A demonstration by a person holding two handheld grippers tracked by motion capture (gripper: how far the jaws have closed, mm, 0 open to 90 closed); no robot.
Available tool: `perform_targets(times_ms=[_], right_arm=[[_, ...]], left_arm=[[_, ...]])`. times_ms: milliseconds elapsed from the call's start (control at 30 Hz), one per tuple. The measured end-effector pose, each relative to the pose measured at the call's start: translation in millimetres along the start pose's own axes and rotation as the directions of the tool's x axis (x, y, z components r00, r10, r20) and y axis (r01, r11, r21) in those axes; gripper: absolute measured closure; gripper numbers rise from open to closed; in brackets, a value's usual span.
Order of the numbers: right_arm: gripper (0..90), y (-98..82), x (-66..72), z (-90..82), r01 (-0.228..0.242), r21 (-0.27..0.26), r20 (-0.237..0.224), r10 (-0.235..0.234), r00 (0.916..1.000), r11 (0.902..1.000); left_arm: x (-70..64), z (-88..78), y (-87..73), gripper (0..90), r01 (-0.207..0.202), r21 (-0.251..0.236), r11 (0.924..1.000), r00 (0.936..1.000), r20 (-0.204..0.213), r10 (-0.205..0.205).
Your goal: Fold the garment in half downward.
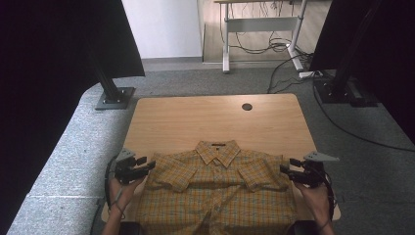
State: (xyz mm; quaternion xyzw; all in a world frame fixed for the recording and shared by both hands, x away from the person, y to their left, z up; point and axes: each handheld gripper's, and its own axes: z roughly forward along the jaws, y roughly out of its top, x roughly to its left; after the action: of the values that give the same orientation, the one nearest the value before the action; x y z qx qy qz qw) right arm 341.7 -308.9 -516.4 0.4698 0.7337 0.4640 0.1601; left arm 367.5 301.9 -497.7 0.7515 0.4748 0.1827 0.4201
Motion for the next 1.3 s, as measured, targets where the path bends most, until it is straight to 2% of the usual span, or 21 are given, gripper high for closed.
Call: perform_targets(times_ms=[233, 400, 433, 467, 500, 533, 567, 600, 633, 667, 767, 800, 833, 967, 1033, 1067, 1133, 1300], right_arm=[[36.3, 12.8, -17.4, 31.4, -0.049, 0.054, 0.003, 0.049, 0.9988, 0.9973], [37.8, 15.6, -20.2, 42.6, -0.057, 0.073, -0.024, 0.059, 0.998, 0.9957], [40.5, 16.3, -19.9, 44.5, -0.054, 0.082, -0.03, 0.057, 0.9979, 0.9952], [49.1, 17.7, -18.3, 47.3, -0.036, 0.102, -0.031, 0.04, 0.9987, 0.9941], [49.1, 17.7, -18.3, 47.3, -0.036, 0.102, -0.031, 0.04, 0.9987, 0.9941], [53.4, 18.4, -16.7, 48.1, -0.026, 0.115, -0.029, 0.029, 0.9991, 0.993], [62.6, 19.9, -12.8, 49.1, 0.003, 0.135, -0.025, 0.001, 0.9997, 0.9908], [62.6, 19.9, -12.8, 49.1, 0.003, 0.135, -0.025, 0.001, 0.9997, 0.9908], [67.1, 20.7, -10.5, 48.9, 0.019, 0.139, -0.027, -0.015, 0.9995, 0.9901], [75.1, 22.4, -5.5, 48.4, 0.04, 0.145, -0.027, -0.037, 0.9989, 0.9886], [79.7, 24.5, -0.4, 47.0, 0.064, 0.15, -0.025, -0.061, 0.9978, 0.9866], [80.6, 25.5, 1.7, 45.9, 0.07, 0.147, -0.027, -0.066, 0.9974, 0.9866], [81.6, 27.6, 6.0, 42.2, 0.081, 0.136, -0.033, -0.077, 0.9965, 0.9875], [82.4, 30.7, 11.3, 34.4, 0.095, 0.107, -0.038, -0.091, 0.9951, 0.9897], [83.2, 33.9, 16.6, 24.2, 0.102, 0.075, -0.049, -0.099, 0.9939, 0.9919], [83.2, 35.0, 18.8, 19.7, 0.108, 0.064, -0.053, -0.105, 0.9931, 0.9921], [83.4, 37.2, 23.7, 9.2, 0.125, 0.047, -0.064, -0.122, 0.9905, 0.9911], [83.7, 33.1, 36.5, -17.5, 0.164, 0.021, -0.074, -0.162, 0.9841, 0.9863]], left_arm=[[15.3, 31.2, 14.8, 47.2, 0.024, 0.054, 0.9983, 0.9997, -0.003, -0.024], [20.1, 42.0, 16.0, 47.3, 0.018, 0.095, 0.9953, 0.9997, 0.017, -0.02], [20.2, 44.0, 15.8, 47.5, 0.019, 0.104, 0.9944, 0.9996, 0.018, -0.022], [20.0, 45.2, 15.5, 50.0, 0.019, 0.111, 0.9937, 0.9996, 0.018, -0.021], [19.6, 46.0, 15.2, 50.0, 0.016, 0.116, 0.9932, 0.9996, 0.02, -0.018], [18.7, 46.2, 15.0, 52.0, 0.014, 0.114, 0.9933, 0.9997, 0.02, -0.016], [15.7, 44.8, 15.0, 59.3, -0.001, 0.103, 0.9947, 1.0, 0.008, 0.0], [15.7, 44.8, 15.0, 62.7, -0.001, 0.103, 0.9947, 1.0, 0.008, 0.0], [13.2, 43.8, 15.2, 62.7, -0.013, 0.096, 0.9953, 0.9999, 0.002, 0.012], [8.7, 42.1, 15.9, 69.8, -0.039, 0.094, 0.9948, 0.9992, 0.003, 0.039], [5.8, 40.4, 16.3, 79.1, -0.05, 0.089, 0.9948, 0.9987, 0.01, 0.049], [5.2, 39.1, 16.5, 79.1, -0.056, 0.085, 0.9948, 0.9984, 0.014, 0.055], [4.1, 36.0, 16.7, 83.5, -0.051, 0.068, 0.9964, 0.9985, 0.021, 0.05], [2.3, 28.5, 18.0, 84.8, -0.059, 0.03, 0.9978, 0.9979, 0.027, 0.058], [-0.2, 19.5, 20.1, 85.1, -0.059, -0.017, 0.9981, 0.9974, 0.04, 0.06], [-3.8, 6.9, 23.2, 85.0, -0.07, -0.06, 0.9958, 0.9957, 0.057, 0.073], [-8.8, -7.7, 24.6, 85.1, -0.083, -0.103, 0.9912, 0.9935, 0.069, 0.09], [-18.2, -37.8, 10.4, 85.0, -0.102, -0.158, 0.9821, 0.9903, 0.078, 0.116]])
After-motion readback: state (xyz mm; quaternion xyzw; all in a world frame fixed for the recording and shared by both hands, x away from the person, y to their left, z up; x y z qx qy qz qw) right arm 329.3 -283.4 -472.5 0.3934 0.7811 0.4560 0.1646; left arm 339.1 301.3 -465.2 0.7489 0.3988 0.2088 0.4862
